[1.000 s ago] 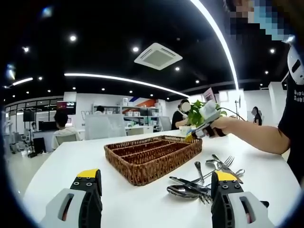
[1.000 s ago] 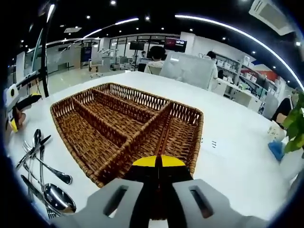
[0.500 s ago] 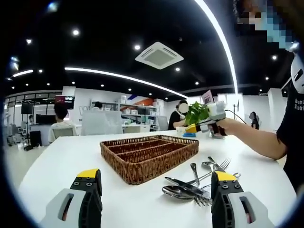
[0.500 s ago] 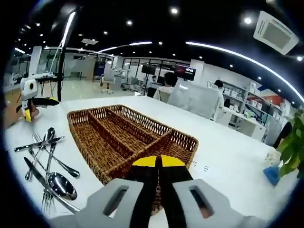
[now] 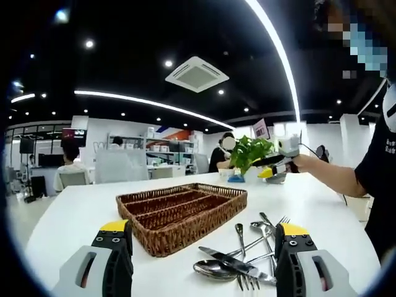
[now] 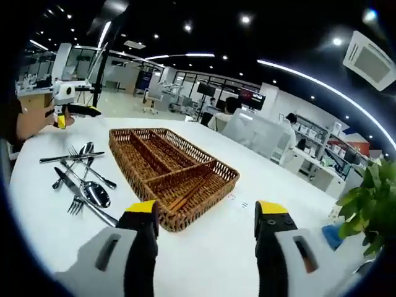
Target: Arrange the knives, forks, and spoons in their matching storage slots by inserting each utensil handle-first until every utensil is classified and aligned in the correct compartment
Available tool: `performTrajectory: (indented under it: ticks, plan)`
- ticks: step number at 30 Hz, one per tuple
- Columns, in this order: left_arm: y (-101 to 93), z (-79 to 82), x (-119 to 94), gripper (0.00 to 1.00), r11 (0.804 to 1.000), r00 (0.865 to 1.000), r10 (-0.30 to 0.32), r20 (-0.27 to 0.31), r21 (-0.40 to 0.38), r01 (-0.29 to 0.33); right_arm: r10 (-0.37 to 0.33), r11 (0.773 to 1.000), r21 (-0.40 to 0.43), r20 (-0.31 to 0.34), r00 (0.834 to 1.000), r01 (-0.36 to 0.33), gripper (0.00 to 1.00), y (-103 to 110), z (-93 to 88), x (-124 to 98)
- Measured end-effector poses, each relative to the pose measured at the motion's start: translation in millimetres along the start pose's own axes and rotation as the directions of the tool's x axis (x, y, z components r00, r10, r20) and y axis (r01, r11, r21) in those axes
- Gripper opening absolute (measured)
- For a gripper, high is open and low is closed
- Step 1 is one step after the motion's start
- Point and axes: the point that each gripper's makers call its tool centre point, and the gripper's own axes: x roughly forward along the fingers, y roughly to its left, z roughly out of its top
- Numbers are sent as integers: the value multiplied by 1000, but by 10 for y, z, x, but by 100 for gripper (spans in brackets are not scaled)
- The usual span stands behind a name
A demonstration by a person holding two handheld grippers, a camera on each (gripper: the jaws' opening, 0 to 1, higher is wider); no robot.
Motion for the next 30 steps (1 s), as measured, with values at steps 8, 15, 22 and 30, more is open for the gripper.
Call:
performTrajectory:
  ticks: [8, 15, 22, 30]
  plan:
    - [47, 56, 26, 100, 998, 999, 44, -6, 38, -44, 50, 996, 66, 97, 994, -56, 99, 376, -14, -38]
    - [125, -14, 86, 100, 998, 997, 43, -72, 52, -39, 76, 995, 50, 91, 993, -81, 99, 576, 43, -34]
    - [112, -40, 57, 100, 999, 999, 24, -39, 40, -23, 110, 990, 63, 194, 975, -124, 99, 604, 286, -83]
    - [18, -101, 66, 100, 999, 1000, 3, -31, 44, -2, 183, 980, 38, 191, 964, -194, 99, 861, -7, -107]
